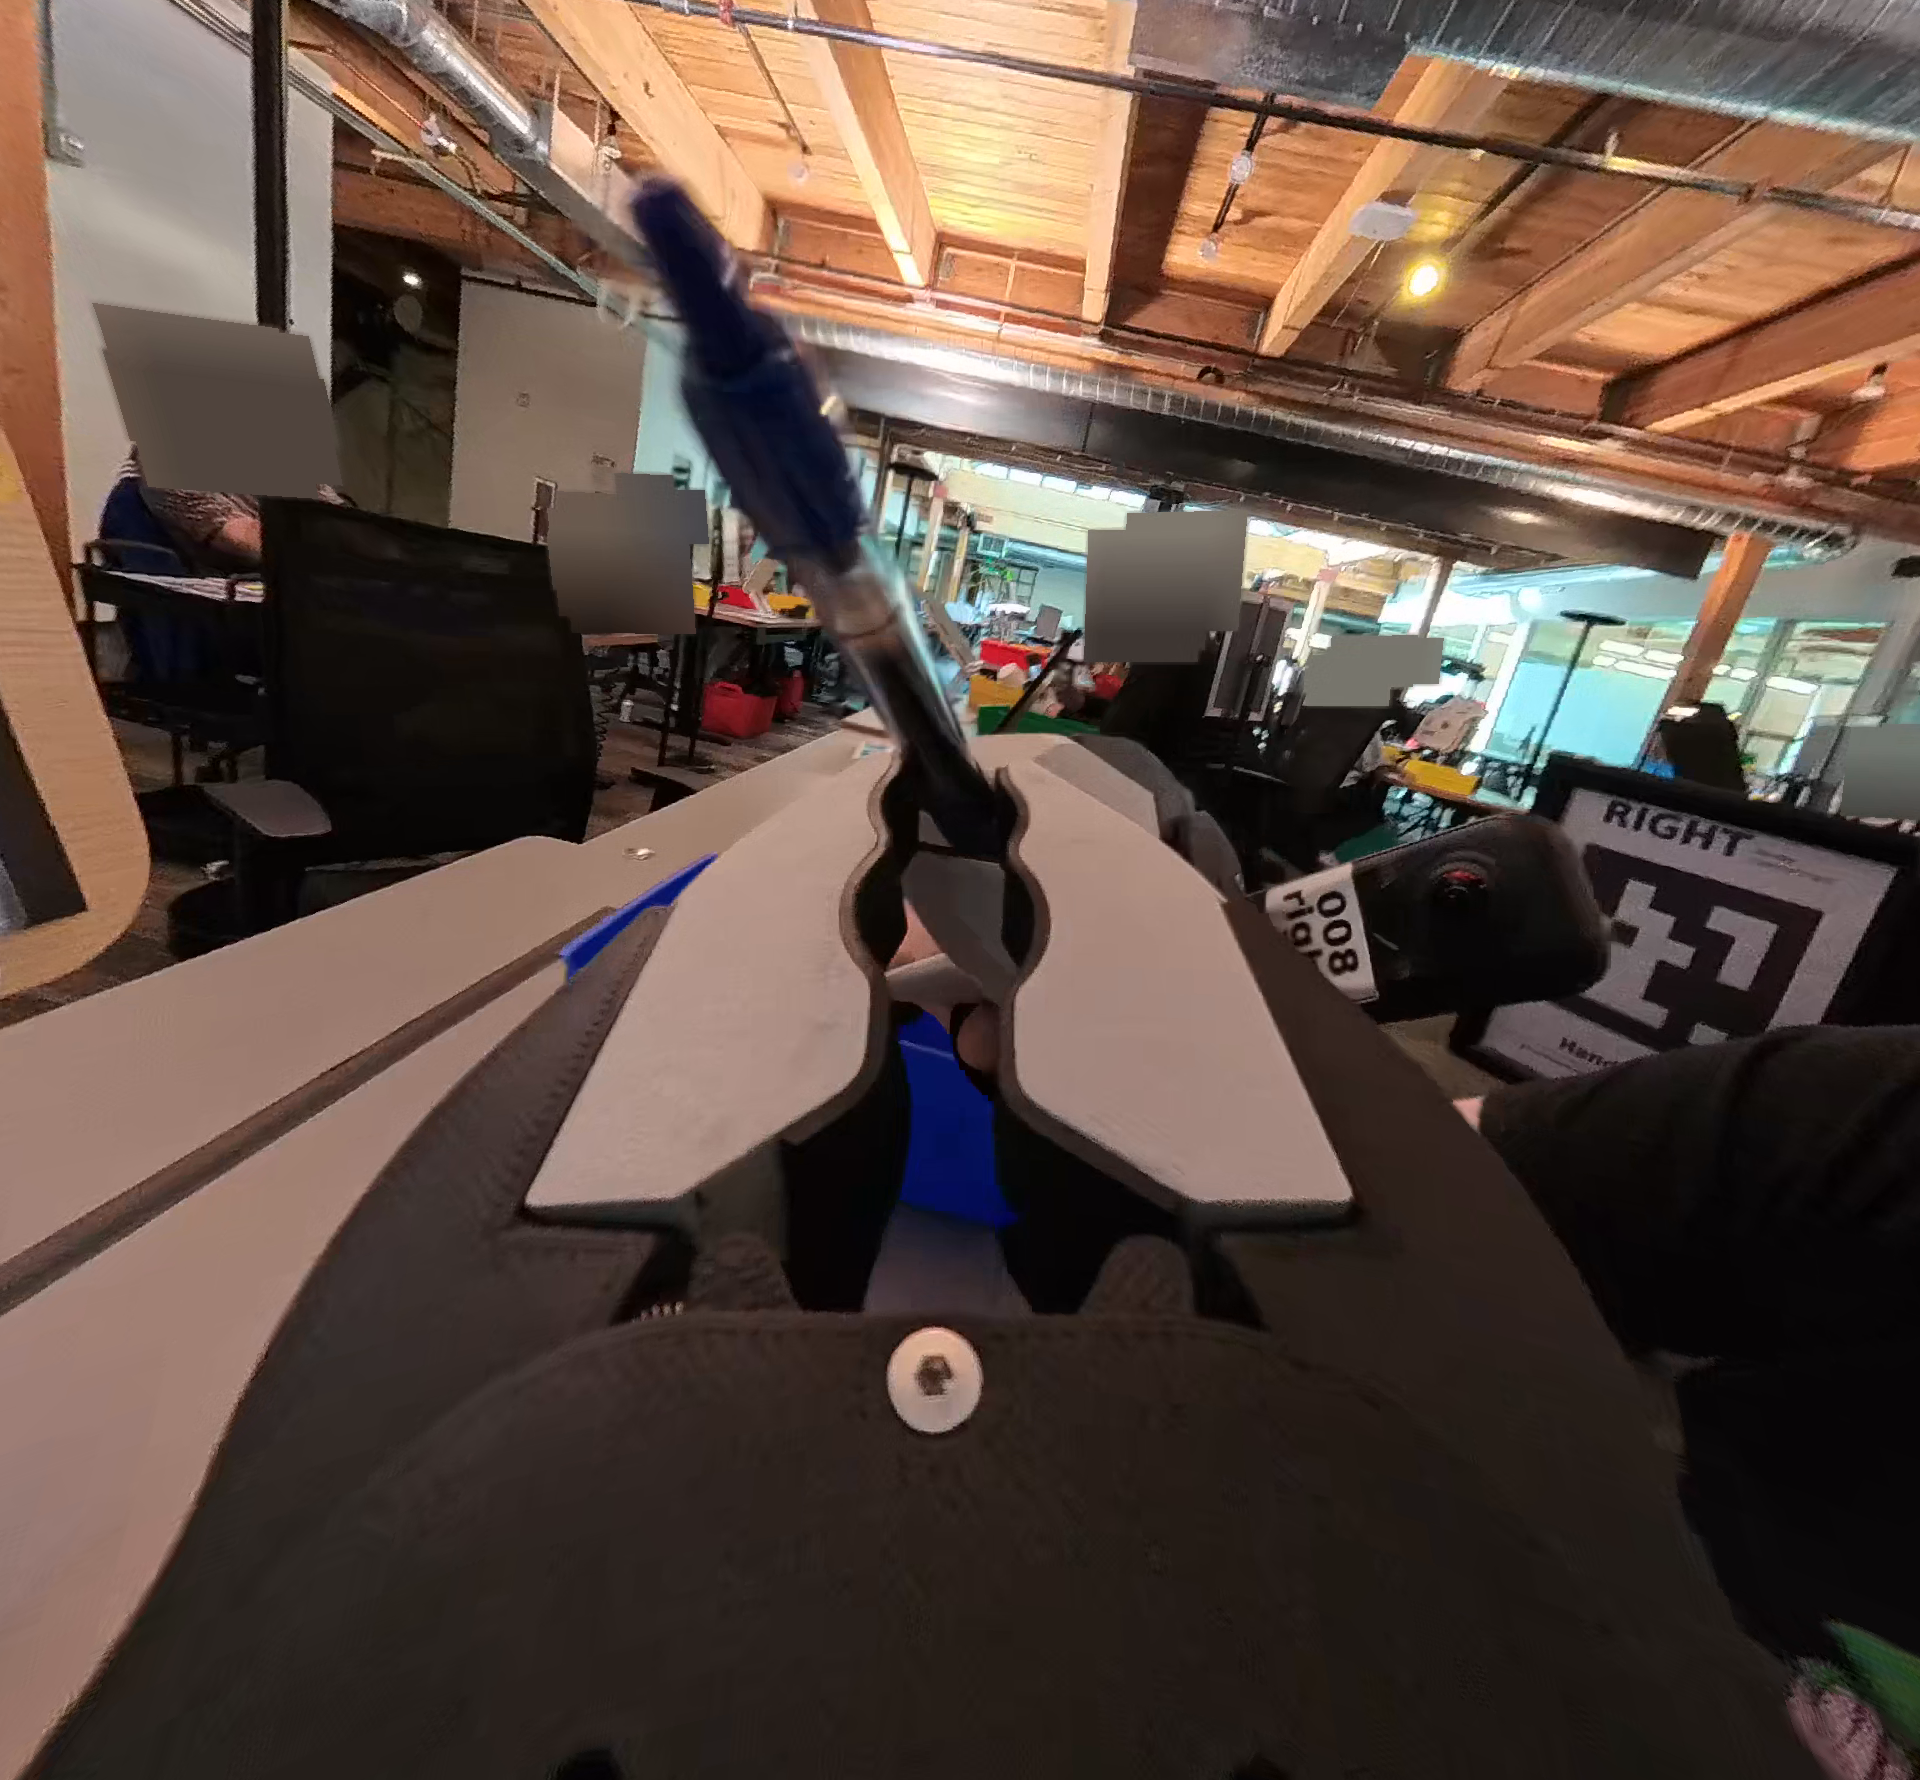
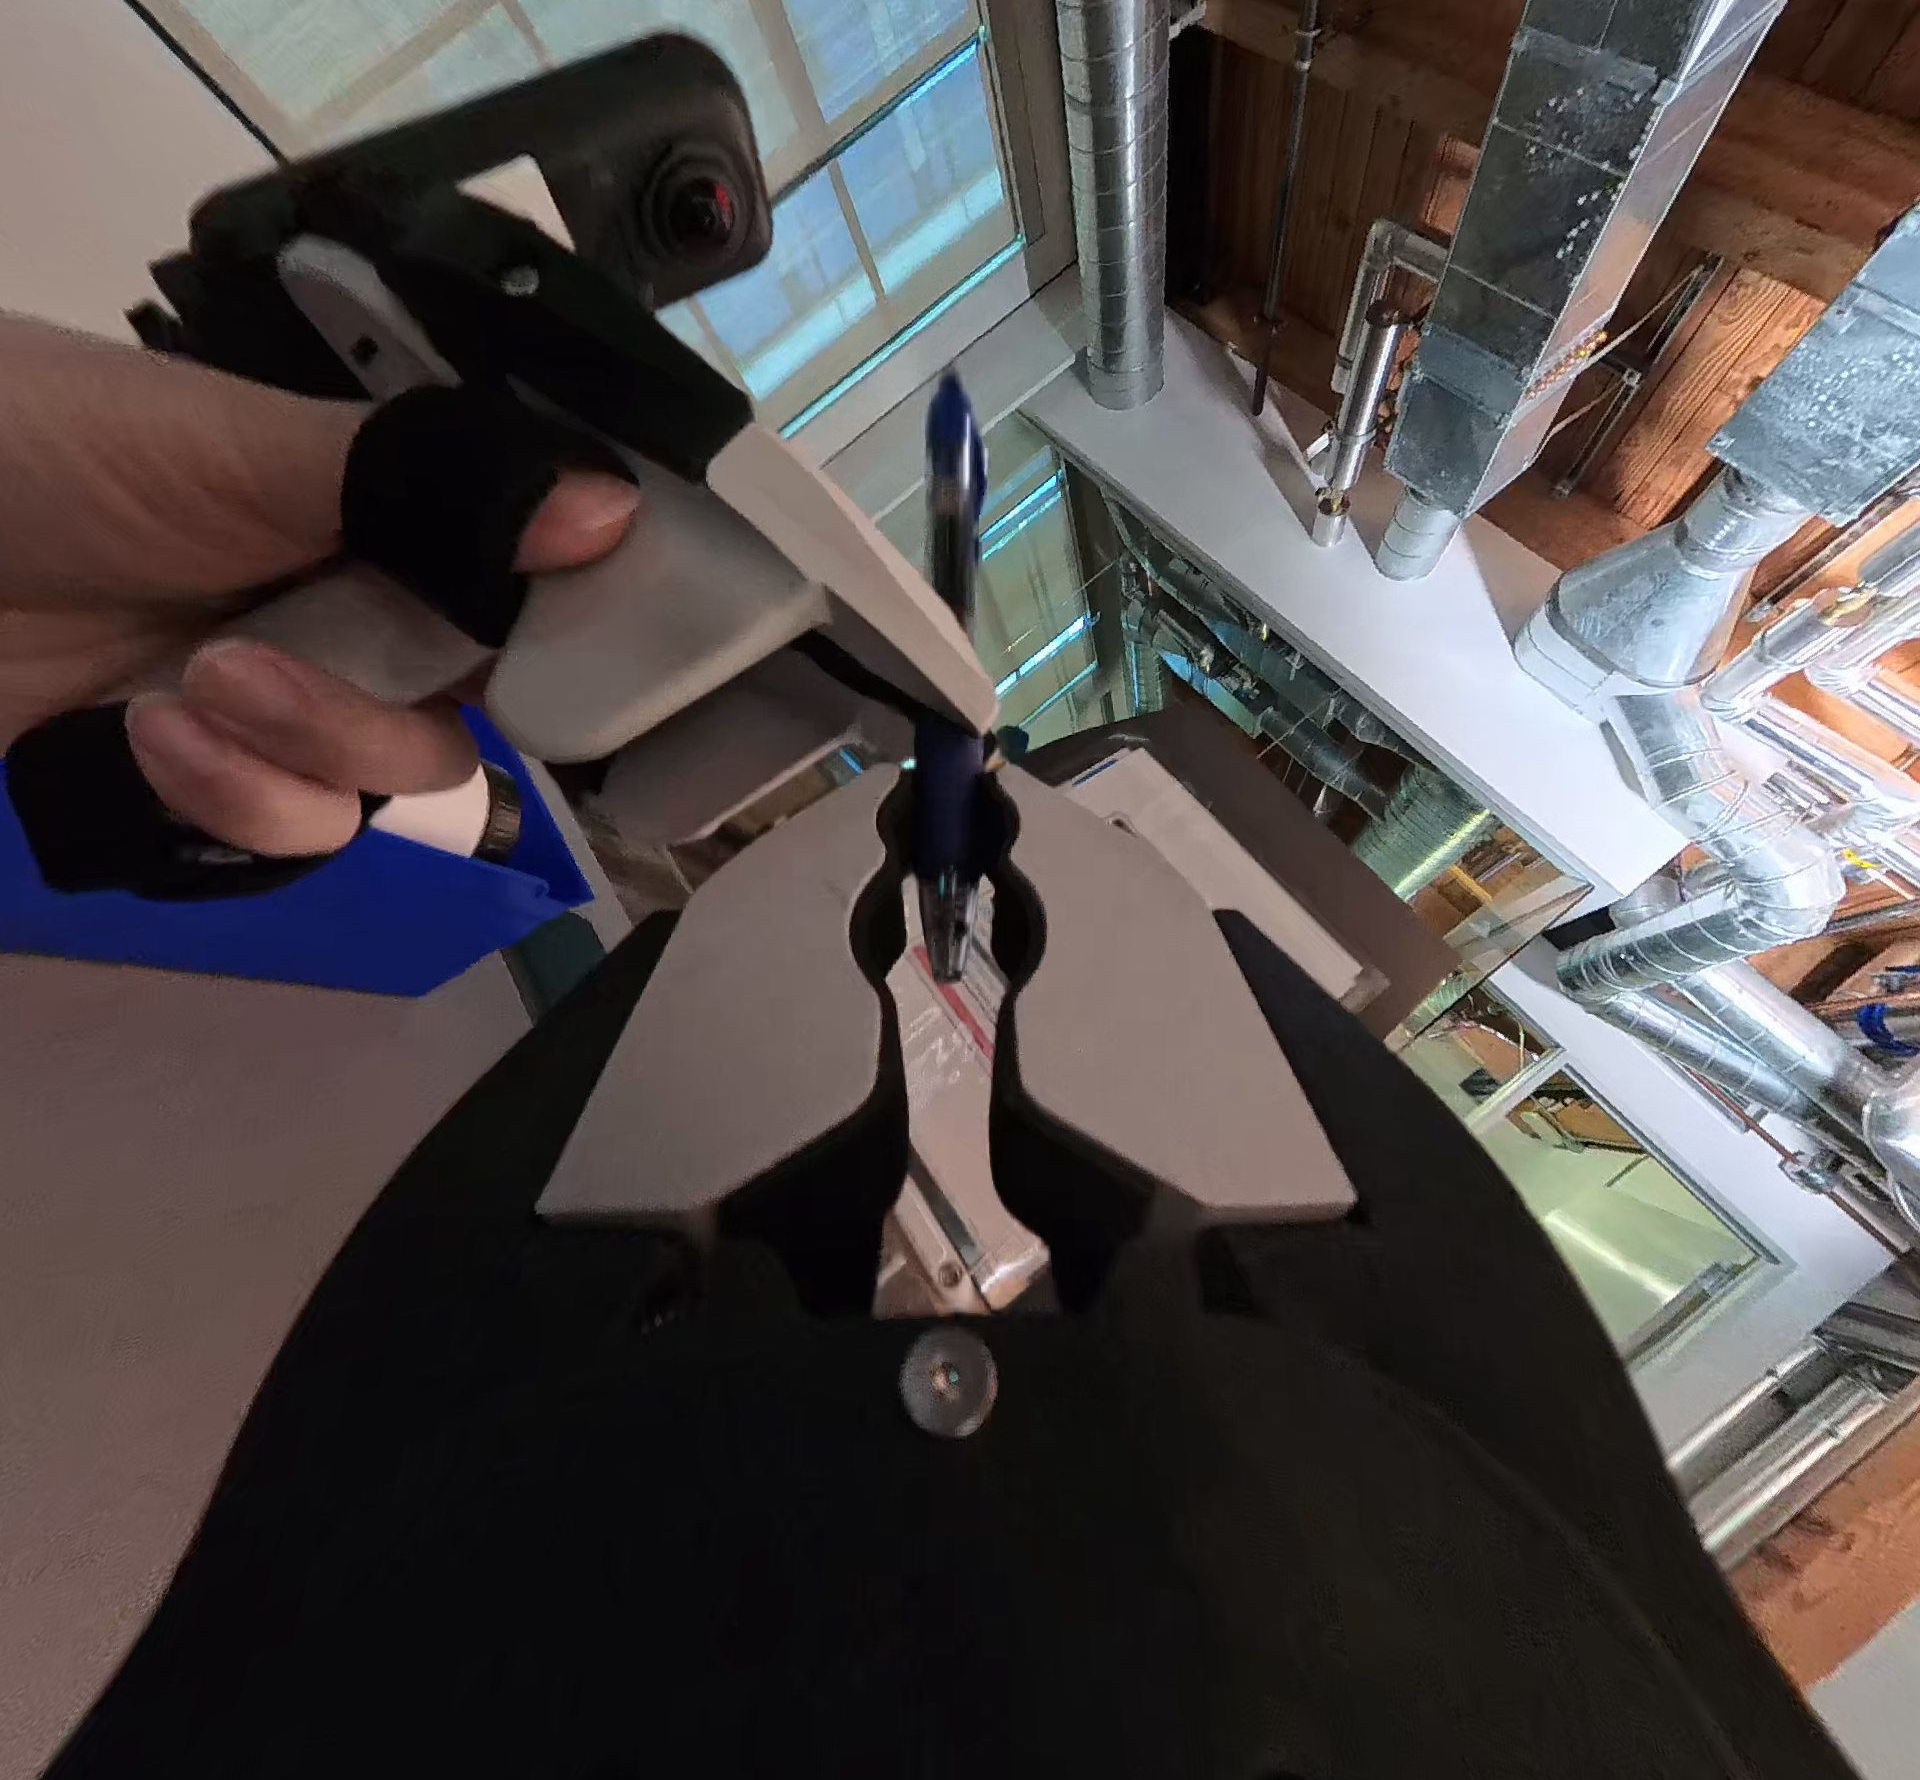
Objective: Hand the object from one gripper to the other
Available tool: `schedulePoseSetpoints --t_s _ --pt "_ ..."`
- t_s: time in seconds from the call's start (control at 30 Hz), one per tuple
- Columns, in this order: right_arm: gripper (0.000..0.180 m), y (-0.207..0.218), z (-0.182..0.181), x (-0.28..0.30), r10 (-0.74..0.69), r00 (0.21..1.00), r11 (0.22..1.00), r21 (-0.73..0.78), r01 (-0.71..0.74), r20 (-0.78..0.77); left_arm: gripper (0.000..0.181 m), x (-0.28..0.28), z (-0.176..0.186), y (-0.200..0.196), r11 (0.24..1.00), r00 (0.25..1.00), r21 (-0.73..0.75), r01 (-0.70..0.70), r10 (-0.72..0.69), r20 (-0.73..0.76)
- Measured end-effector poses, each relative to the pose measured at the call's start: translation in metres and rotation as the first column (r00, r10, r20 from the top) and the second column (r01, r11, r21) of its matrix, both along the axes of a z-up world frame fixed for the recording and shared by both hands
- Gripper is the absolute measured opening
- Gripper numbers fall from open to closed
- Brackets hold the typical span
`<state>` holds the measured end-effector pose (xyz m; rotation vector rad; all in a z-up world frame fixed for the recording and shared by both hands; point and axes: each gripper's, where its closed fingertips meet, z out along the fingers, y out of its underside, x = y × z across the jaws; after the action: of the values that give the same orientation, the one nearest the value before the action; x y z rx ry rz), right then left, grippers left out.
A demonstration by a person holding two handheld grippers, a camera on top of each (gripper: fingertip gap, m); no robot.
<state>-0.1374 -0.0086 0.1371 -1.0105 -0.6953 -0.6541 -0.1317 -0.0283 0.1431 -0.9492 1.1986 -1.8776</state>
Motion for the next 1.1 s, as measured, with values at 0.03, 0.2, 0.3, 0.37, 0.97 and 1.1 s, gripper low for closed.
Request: schedulePoseSetpoints --t_s 0.03,0.2,0.3,0.37,0.97,1.1 --pt "0.012 0.003 -0.002 0.003 -0.010 1.000 1.000 -0.017 0.010 0.001 0.012 0.001 -0.001 0.004 0.999 0.999 0.016 -0.031 0.031 -0.007" --pt "0.022 0.011 -0.007 0.013 -0.006 1.000 0.996 -0.087 0.004 -0.019 0.011 0.004 -0.011 0.046 0.913 0.940 0.246 -0.326 0.340 -0.015" --pt "0.023 0.010 -0.006 0.013 0.064 0.992 0.987 -0.140 -0.078 -0.107 0.011 0.006 -0.022 0.063 0.767 0.865 0.459 -0.448 0.502 0.005" --pt "0.022 0.009 -0.008 0.007 0.135 0.971 0.967 -0.187 -0.172 -0.196 0.011 0.011 -0.034 0.057 0.732 0.865 0.551 -0.401 0.500 -0.034" --pt "0.011 -0.020 -0.036 -0.002 0.120 0.472 0.212 -0.442 -0.871 -0.873 0.047 -0.005 -0.057 0.009 0.581 0.936 0.804 -0.127 0.338 -0.096" --pt "0.011 -0.043 -0.037 -0.006 0.128 0.474 0.066 -0.469 -0.881 -0.871 0.049 -0.019 -0.042 -0.010 0.699 0.975 0.714 -0.050 0.189 -0.117"
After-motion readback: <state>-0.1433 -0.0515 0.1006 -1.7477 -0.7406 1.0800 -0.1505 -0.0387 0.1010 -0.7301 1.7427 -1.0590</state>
